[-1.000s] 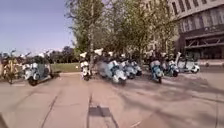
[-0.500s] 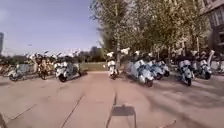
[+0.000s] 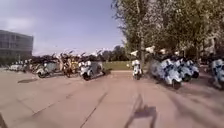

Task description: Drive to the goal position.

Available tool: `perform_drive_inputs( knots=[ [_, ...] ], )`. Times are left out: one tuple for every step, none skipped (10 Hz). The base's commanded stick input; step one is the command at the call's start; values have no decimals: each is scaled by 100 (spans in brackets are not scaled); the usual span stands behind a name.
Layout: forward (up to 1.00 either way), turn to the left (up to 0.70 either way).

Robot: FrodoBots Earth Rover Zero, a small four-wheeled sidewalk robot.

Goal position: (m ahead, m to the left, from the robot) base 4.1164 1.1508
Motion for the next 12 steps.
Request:
perform_drive_inputs(
  knots=[
    [100, 41],
    [100, 41],
    [100, 41],
    [100, 41],
    [100, 41],
    [100, 41],
    [100, 41],
    [100, 41],
    [100, 41],
    [100, 41],
    [100, 41],
    [100, 41]
  ],
)
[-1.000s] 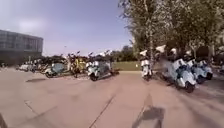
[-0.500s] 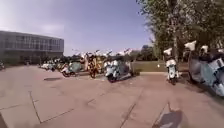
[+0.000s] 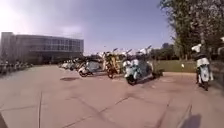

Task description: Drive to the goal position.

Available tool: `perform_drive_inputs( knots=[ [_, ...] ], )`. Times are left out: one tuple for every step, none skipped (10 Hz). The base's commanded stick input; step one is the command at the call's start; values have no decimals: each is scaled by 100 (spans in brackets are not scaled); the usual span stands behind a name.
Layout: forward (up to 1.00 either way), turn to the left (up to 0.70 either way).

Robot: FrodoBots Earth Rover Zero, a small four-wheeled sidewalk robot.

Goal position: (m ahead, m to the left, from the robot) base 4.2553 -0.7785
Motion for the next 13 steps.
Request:
perform_drive_inputs(
  knots=[
    [100, 41],
    [100, 41],
    [100, 41],
    [100, 41],
    [100, 41],
    [100, 41],
    [100, 41],
    [100, 41],
    [100, 17],
    [100, 1],
    [100, 1],
    [100, 1],
    [100, 1]
  ],
)
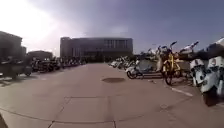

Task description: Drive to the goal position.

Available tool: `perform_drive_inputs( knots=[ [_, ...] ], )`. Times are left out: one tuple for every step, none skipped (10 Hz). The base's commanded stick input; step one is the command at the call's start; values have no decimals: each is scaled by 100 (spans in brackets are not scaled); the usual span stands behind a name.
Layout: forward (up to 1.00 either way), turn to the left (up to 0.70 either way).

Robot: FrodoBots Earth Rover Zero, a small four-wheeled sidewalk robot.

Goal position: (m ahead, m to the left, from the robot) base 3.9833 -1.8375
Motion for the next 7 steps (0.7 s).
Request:
perform_drive_inputs(
  knots=[
    [100, 1],
    [100, 1],
    [100, 1],
    [100, 1],
    [100, 1],
    [100, 1],
    [100, 1]
  ],
)
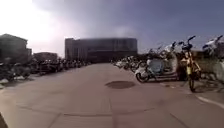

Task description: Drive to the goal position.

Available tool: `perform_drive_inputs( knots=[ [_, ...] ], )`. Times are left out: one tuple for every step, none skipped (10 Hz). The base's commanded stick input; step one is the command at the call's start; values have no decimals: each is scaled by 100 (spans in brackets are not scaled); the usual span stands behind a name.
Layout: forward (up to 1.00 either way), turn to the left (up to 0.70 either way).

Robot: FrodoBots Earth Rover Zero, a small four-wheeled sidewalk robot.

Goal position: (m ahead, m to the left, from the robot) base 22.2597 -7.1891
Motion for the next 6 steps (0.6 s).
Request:
perform_drive_inputs(
  knots=[
    [100, 1],
    [100, 4],
    [100, 37],
    [100, 41],
    [100, 41],
    [100, 18]
  ],
)
